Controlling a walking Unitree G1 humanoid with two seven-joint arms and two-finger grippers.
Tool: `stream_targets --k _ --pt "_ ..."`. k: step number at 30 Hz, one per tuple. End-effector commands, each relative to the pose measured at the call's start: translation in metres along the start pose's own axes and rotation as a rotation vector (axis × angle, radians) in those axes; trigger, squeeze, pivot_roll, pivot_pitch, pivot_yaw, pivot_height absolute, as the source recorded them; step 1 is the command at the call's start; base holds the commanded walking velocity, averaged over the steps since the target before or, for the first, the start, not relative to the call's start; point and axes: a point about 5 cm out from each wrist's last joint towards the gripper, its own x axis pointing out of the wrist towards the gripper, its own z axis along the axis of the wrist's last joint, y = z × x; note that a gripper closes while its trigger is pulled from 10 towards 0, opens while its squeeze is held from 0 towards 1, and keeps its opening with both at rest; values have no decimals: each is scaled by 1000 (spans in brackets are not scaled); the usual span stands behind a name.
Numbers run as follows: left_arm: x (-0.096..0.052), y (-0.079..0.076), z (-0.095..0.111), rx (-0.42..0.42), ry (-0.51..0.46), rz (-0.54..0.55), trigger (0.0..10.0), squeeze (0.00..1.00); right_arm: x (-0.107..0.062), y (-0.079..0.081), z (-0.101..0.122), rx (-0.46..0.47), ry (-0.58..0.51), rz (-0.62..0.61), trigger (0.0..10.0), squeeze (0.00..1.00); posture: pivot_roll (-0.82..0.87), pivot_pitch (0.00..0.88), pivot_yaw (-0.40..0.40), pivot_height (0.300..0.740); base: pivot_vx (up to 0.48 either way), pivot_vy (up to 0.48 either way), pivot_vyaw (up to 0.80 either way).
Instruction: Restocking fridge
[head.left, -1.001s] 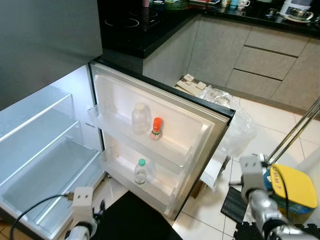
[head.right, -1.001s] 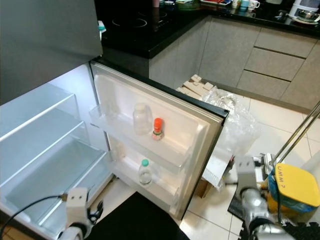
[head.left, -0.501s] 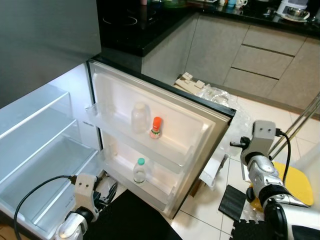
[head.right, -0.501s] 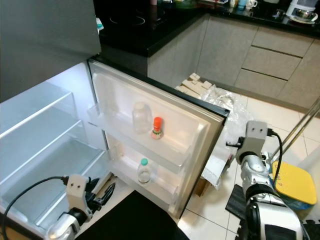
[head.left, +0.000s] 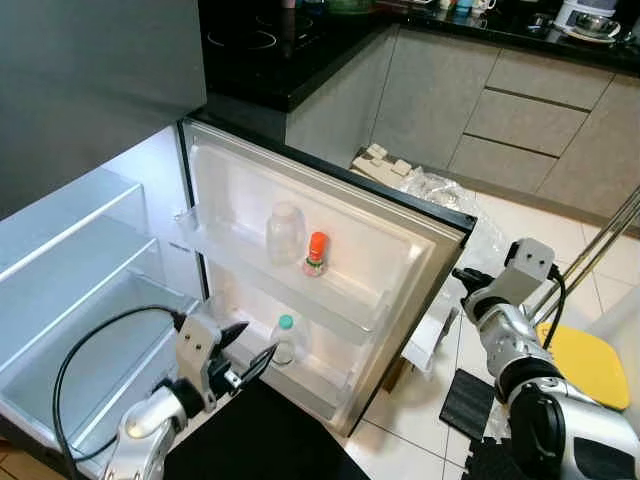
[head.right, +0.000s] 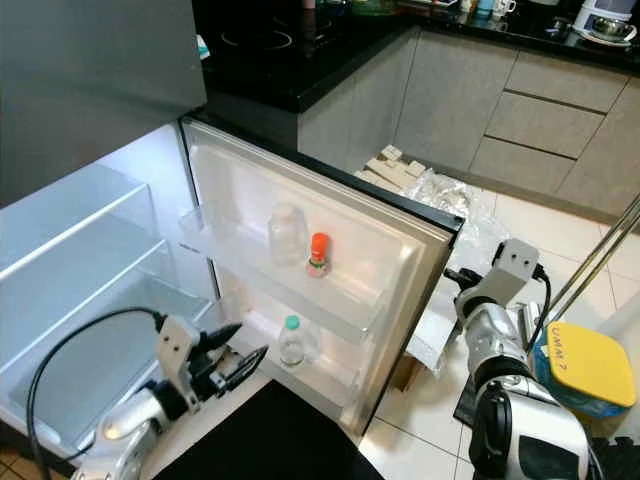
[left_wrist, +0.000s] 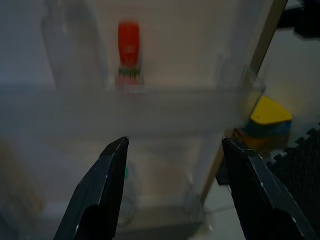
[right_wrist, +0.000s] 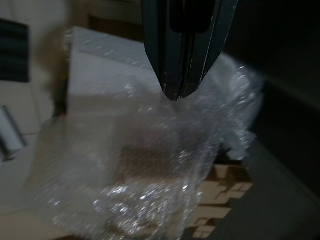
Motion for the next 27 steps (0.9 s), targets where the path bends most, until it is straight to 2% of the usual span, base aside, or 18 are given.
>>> stream_targets --k 1,6,7,15,16,17,18,19,21,24,25,26,27 --pt "-1 8 12 19 -10 -2 10000 0 0 4 -7 39 28 19 0 0 -63 9 -30 740 0 0 0" --pt "-1 8 23 12 -3 -40 10000 0 0 10 -10 70 35 66 0 0 -59 6 -10 740 0 0 0" --pt "-1 8 26 6 -5 -51 10000 0 0 13 -12 72 46 108 0 0 -59 4 -6 740 0 0 0" --pt "0 5 27 3 -3 -69 10000 0 -1 21 -15 68 69 221 0 0 -64 1 -12 740 0 0 0" --pt "0 4 28 -7 -3 -74 10000 0 -2 23 -16 60 74 265 0 0 -64 1 -12 740 0 0 0" --pt "0 1 27 -15 2 -83 10000 0 -3 27 -18 47 91 334 588 0 -66 0 -16 740 0 0 0" --pt "0 1 27 -15 2 -83 10000 0 -3 27 -18 47 91 334 588 0 -66 0 -16 740 0 0 0" --pt "-1 -1 26 -24 13 -93 10000 0 -5 32 -21 41 110 409 1294 0 -66 0 -17 740 0 0 0" --pt "-4 -3 23 -33 34 -106 10000 0 -8 40 -26 42 140 524 1137 0 -68 0 -20 740 0 0 0" --pt "-7 -4 22 -40 43 -114 10000 0 -10 45 -29 43 156 583 1333 0 -70 0 -21 740 0 0 0" --pt "-11 -5 21 -48 62 -132 10000 0 -14 52 -33 45 190 681 745 0 -72 0 -25 740 0 0 0" --pt "-13 -6 20 -46 72 -139 10000 0 -16 55 -36 41 210 725 902 0 -72 0 -26 740 0 0 0" --pt "-13 -6 20 -46 72 -139 10000 0 -16 55 -36 41 210 725 902 0 -72 0 -26 740 0 0 0"
